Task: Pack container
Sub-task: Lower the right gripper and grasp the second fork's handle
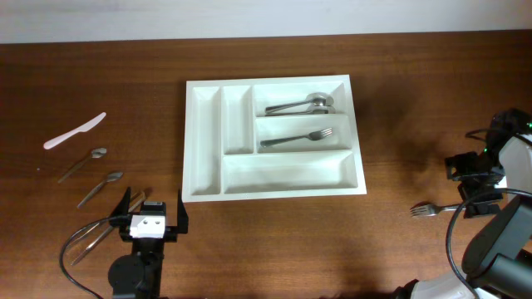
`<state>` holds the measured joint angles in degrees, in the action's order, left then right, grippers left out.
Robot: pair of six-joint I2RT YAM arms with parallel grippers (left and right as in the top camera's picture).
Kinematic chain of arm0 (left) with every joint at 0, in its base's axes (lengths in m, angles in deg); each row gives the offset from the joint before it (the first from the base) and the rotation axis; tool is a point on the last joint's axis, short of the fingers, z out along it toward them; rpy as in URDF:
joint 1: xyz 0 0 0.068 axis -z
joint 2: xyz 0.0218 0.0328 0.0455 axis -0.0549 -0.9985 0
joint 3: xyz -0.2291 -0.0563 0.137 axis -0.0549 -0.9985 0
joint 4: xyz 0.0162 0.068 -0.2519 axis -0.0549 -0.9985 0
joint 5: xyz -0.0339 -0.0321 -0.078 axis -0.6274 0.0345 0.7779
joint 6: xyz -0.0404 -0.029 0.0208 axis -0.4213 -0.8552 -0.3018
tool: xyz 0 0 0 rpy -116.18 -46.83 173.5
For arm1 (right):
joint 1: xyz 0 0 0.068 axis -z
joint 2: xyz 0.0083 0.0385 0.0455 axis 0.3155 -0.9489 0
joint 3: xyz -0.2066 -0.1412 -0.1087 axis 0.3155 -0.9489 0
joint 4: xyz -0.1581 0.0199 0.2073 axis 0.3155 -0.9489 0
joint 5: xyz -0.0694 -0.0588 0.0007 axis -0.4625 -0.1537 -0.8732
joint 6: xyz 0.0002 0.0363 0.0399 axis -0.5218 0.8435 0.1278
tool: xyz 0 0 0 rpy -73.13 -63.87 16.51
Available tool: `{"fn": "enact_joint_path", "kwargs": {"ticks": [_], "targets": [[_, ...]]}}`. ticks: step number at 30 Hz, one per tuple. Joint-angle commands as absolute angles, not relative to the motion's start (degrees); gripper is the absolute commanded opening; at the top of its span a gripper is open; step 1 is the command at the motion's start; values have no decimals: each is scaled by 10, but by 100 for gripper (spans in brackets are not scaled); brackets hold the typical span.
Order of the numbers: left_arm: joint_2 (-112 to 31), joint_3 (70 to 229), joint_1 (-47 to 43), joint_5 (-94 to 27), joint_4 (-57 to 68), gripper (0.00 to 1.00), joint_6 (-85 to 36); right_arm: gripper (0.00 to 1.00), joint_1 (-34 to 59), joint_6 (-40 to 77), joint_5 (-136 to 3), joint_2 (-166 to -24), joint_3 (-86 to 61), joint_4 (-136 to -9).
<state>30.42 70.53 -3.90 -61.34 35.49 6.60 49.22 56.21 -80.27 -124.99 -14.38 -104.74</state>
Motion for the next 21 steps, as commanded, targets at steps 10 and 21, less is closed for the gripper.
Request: {"fn": "enact_joint_path", "kwargs": {"ticks": [10, 21], "targets": [[309, 702, -37, -615, 354, 99, 73, 99, 497, 514, -779, -1256, -199, -953], [309, 702, -37, -615, 354, 99, 73, 99, 515, 522, -780, -1256, -226, -952]]}}
